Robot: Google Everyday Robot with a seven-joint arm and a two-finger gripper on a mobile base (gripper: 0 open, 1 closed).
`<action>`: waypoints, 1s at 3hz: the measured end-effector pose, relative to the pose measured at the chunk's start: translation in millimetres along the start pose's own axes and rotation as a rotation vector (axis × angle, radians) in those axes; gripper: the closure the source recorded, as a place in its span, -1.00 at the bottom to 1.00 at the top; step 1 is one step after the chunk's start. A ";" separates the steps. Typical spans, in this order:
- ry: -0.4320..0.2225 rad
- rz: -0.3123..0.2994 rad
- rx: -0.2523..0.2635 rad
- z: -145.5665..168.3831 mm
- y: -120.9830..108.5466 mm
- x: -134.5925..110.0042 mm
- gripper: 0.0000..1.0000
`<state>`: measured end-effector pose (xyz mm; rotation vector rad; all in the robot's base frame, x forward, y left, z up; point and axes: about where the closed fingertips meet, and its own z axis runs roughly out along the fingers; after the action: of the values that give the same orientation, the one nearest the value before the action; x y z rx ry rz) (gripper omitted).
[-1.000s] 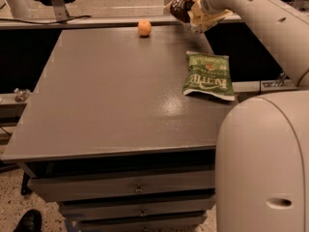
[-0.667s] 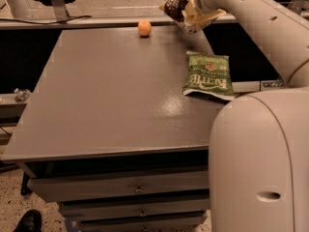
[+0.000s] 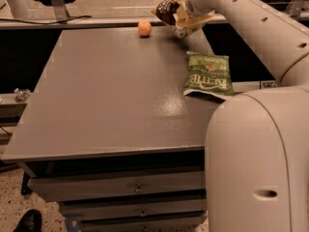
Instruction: Move brown chip bag near orange
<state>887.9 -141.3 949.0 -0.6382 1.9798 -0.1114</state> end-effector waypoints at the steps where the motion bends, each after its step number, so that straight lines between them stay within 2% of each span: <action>1: 0.012 0.017 -0.017 6.7 10.1 6.6 1.00; 2: 0.031 0.030 -0.028 12.0 17.3 16.0 0.67; 3: 0.045 0.040 -0.038 15.1 23.0 24.4 0.20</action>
Offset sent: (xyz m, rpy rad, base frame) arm -0.0069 0.0097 -0.0352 0.0342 0.0687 -0.0126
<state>883.3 -130.5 914.2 -0.6252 2.0414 -0.0649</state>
